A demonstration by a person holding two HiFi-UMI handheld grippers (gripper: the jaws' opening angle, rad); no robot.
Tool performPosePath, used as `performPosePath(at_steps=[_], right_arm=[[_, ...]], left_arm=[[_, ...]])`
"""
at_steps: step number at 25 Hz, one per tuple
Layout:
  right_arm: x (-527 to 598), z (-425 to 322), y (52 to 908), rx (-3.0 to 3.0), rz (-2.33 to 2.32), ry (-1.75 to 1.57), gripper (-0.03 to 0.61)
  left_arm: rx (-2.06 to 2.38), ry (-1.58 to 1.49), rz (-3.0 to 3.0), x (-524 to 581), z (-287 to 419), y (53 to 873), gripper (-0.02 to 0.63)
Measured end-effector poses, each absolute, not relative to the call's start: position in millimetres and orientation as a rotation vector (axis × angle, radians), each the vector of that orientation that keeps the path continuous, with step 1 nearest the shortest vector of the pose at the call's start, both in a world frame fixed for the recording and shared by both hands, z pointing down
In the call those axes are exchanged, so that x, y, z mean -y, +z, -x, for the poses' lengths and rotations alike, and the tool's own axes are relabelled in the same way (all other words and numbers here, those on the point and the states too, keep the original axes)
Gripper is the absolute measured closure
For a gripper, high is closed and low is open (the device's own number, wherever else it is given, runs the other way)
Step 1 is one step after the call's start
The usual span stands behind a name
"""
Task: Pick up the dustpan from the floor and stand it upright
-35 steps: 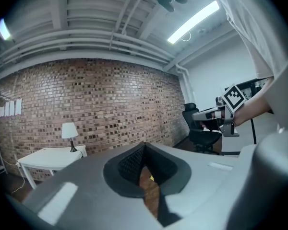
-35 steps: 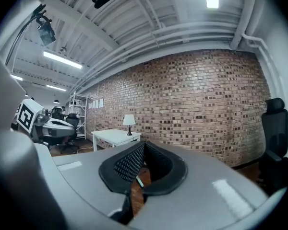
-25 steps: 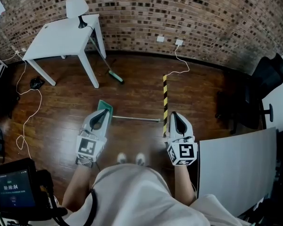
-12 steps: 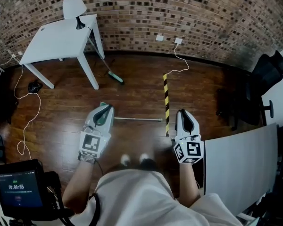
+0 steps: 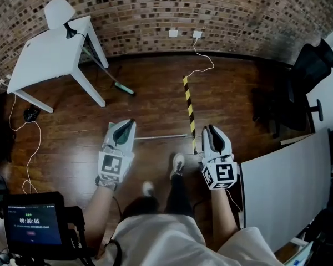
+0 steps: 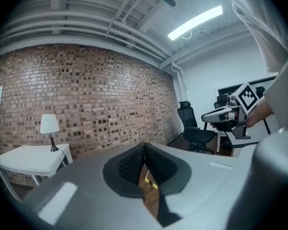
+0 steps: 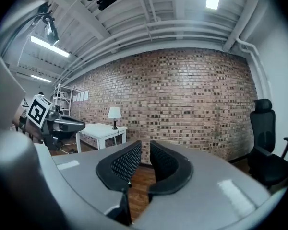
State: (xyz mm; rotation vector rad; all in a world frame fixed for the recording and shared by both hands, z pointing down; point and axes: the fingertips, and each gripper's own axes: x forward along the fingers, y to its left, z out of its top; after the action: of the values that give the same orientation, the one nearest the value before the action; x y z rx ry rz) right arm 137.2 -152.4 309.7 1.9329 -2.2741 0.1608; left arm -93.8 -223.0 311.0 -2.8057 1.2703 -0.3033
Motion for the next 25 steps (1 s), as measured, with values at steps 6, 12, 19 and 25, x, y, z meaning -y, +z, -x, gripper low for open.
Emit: performPosePath(at_steps=[6,12,19,25], right_arm=[[193,-186,392,2.267,-1.861,0.257,0.492],[242,-242,489,2.178,-1.864,0.309,0.443],[263,-267,609,2.149,-1.855,0.396,0.422],[267,-272,731,2.122,-1.798,0.446,0.411]], left_arm=[[-1.253,-0.417,2.866,260,29,386,0.612],[-1.241,-0.525,2.929,303,-34,474,0.613],[-1.225,-0.593,3.003,333,-74,597,0.612],[-1.178,-0.653,3.072,343,-107,718,0.613]])
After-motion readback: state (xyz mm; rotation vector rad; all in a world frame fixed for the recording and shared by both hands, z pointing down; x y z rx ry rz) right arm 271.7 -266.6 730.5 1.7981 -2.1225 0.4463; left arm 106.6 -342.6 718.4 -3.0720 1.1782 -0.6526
